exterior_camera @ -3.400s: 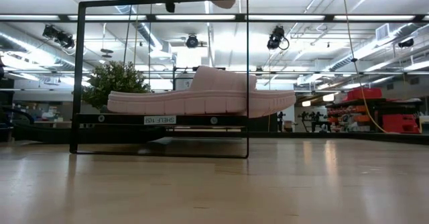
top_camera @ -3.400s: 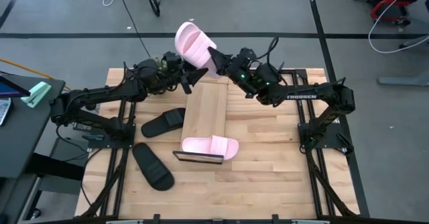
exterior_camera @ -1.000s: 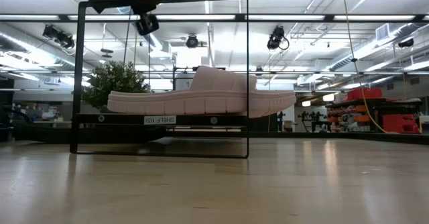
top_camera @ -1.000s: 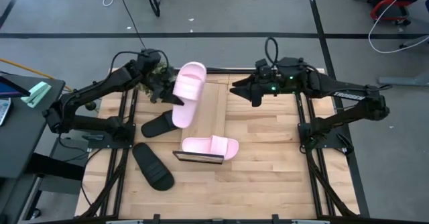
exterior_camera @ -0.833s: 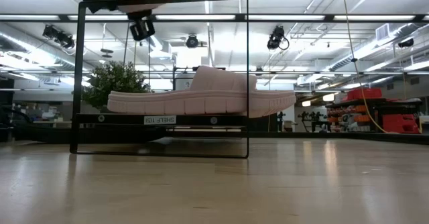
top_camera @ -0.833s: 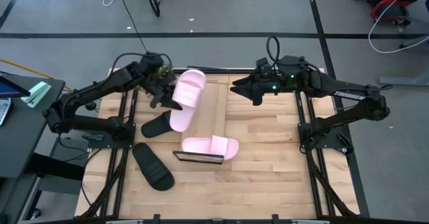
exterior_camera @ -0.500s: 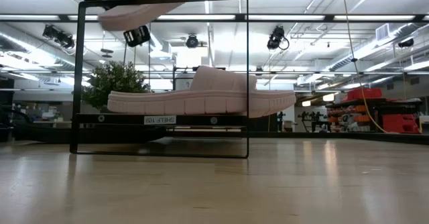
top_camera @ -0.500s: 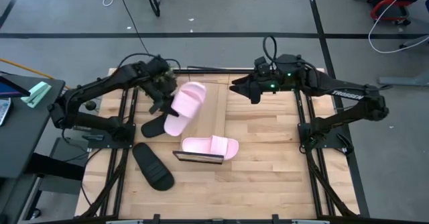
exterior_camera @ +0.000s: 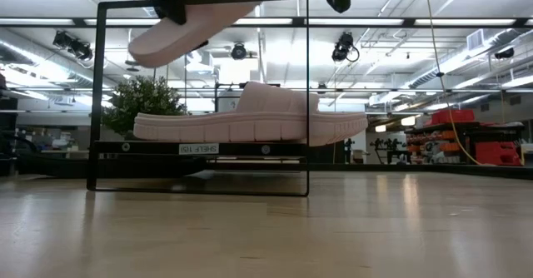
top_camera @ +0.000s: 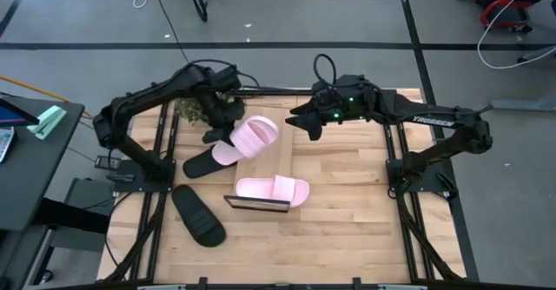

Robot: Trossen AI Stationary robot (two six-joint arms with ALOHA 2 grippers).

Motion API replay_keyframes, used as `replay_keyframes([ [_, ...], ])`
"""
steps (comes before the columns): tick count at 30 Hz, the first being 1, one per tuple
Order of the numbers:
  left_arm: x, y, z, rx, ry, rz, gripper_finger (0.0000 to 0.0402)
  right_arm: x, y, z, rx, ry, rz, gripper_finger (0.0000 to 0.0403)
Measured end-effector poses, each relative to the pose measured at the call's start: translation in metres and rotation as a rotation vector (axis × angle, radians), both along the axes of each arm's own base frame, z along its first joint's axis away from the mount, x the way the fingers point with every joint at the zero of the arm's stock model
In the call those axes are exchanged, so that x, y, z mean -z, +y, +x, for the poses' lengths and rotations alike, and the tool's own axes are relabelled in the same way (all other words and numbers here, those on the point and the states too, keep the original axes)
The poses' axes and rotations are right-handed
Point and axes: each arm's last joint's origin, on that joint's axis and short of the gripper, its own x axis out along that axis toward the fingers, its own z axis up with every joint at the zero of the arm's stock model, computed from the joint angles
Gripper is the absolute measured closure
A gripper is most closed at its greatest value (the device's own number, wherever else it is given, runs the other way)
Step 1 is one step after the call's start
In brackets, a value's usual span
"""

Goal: Pick and place slides into the shelf
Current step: Put the pink slide on the shelf

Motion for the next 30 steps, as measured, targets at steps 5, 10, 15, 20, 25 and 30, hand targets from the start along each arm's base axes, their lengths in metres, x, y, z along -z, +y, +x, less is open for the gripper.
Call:
replay_keyframes([
  [5, 0.016, 0.005, 0.007, 0.038, 0.120, -0.016, 0.0306, 0.009, -0.002, 0.009, -0.005, 0.031, -0.019, 0.0149],
  [10, 0.025, 0.005, 0.014, 0.058, 0.151, -0.033, 0.0315, 0.021, -0.004, 0.019, -0.012, 0.071, -0.034, 0.0149],
  [15, 0.027, 0.001, 0.019, 0.082, 0.144, -0.026, 0.0306, 0.034, -0.006, 0.029, -0.027, 0.120, -0.058, 0.0149],
  [20, 0.027, -0.002, 0.023, 0.088, 0.128, -0.018, 0.0302, 0.041, -0.007, 0.035, -0.047, 0.138, -0.047, 0.0149],
  [25, 0.027, -0.002, 0.023, 0.088, 0.122, -0.012, 0.0315, 0.043, -0.004, 0.038, -0.102, 0.134, -0.001, 0.0149],
  [30, 0.027, -0.001, 0.024, 0.090, 0.117, -0.004, 0.0303, 0.043, -0.001, 0.038, -0.136, 0.127, 0.023, 0.0149],
])
